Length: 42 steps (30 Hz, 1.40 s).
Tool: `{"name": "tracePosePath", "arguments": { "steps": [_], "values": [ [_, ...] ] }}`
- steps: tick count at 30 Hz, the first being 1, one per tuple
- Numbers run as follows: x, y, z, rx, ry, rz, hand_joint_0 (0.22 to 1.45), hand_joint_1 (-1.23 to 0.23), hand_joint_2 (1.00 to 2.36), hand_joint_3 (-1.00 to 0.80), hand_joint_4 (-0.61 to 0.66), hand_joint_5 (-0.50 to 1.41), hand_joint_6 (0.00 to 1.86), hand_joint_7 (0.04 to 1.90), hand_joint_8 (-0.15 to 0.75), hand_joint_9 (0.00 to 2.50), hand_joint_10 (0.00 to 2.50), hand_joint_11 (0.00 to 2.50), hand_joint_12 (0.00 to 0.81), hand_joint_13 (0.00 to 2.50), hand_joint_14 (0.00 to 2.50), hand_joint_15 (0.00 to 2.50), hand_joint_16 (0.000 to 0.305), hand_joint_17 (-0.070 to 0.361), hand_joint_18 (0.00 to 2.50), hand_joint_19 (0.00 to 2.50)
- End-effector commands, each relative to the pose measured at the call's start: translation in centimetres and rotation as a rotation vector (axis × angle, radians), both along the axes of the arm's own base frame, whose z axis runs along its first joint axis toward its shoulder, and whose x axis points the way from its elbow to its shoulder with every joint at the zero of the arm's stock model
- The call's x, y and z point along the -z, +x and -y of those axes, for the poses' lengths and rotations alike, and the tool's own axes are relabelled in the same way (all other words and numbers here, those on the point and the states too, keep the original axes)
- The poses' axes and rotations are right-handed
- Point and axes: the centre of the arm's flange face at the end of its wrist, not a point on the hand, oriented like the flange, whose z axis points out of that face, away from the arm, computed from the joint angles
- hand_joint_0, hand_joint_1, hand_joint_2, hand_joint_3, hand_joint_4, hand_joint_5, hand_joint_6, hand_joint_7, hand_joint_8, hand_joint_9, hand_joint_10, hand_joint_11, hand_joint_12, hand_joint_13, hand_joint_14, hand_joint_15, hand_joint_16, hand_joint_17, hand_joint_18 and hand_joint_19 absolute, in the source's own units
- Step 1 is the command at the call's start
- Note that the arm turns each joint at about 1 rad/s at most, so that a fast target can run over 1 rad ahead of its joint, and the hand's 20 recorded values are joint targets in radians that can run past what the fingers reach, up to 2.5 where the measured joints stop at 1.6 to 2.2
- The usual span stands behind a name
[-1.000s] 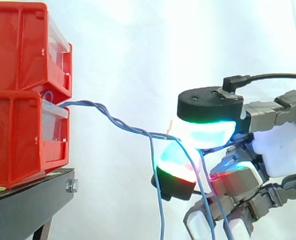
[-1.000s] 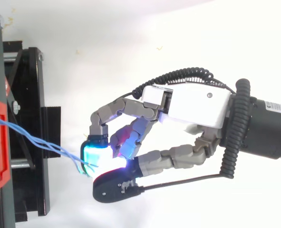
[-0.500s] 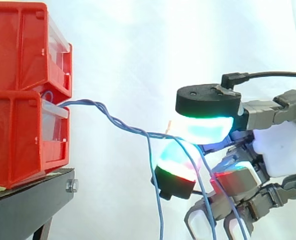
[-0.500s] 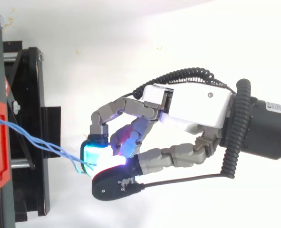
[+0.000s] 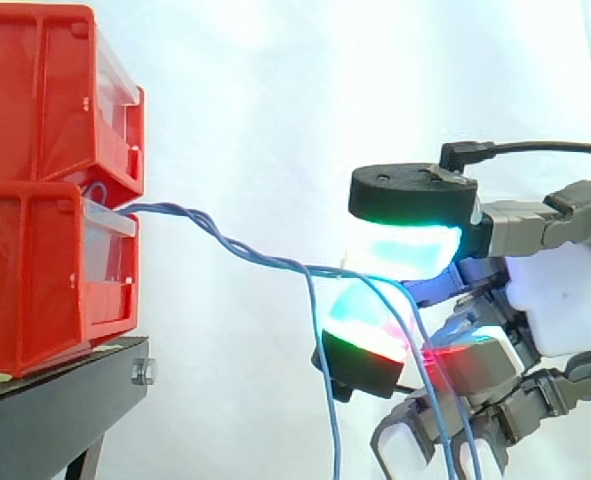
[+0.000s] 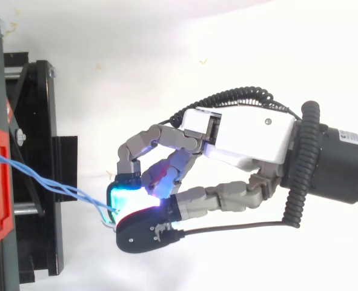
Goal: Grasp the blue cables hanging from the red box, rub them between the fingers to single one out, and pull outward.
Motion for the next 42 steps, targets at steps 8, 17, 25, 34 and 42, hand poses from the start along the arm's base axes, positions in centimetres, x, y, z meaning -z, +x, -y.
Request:
{"name": "tracePosePath", "arguments": {
  "steps": [8,17,25,34,42],
  "values": [
    [0.0,0.0,-0.1,-0.001,-0.001,-0.005,0.60,-0.72,1.02,-0.11,0.07,-0.09,0.87,1.25,0.261,1.22,0.02,1.06,0.202,0.77,0.02,0.54,0.041,0.093,0.86,0.58],
    [0.1,-0.1,0.1,0.002,-0.002,-0.006,0.63,-0.84,1.02,0.03,-0.01,-0.09,0.92,1.19,0.248,1.21,0.02,1.06,0.185,0.76,0.02,0.52,0.040,0.090,0.86,0.54],
    [-1.0,-1.4,0.7,0.064,-0.041,-0.065,0.61,-0.85,1.00,0.04,-0.05,-0.07,0.90,1.17,0.192,0.75,0.01,0.21,0.224,0.66,0.01,0.33,0.044,0.099,0.85,0.42],
    [-4.9,-4.2,1.0,0.170,-0.163,-0.135,0.60,-0.85,1.05,0.02,-0.08,-0.07,0.89,1.16,0.180,0.60,0.00,0.00,0.261,0.55,0.01,0.22,0.045,0.101,0.73,0.35],
    [-4.9,-4.1,0.2,0.129,-0.283,-0.165,0.59,-0.86,1.07,0.01,-0.08,-0.07,0.88,1.15,0.179,0.56,0.00,0.00,0.276,0.47,0.01,0.18,0.045,0.102,0.62,0.29]
  ]
}}
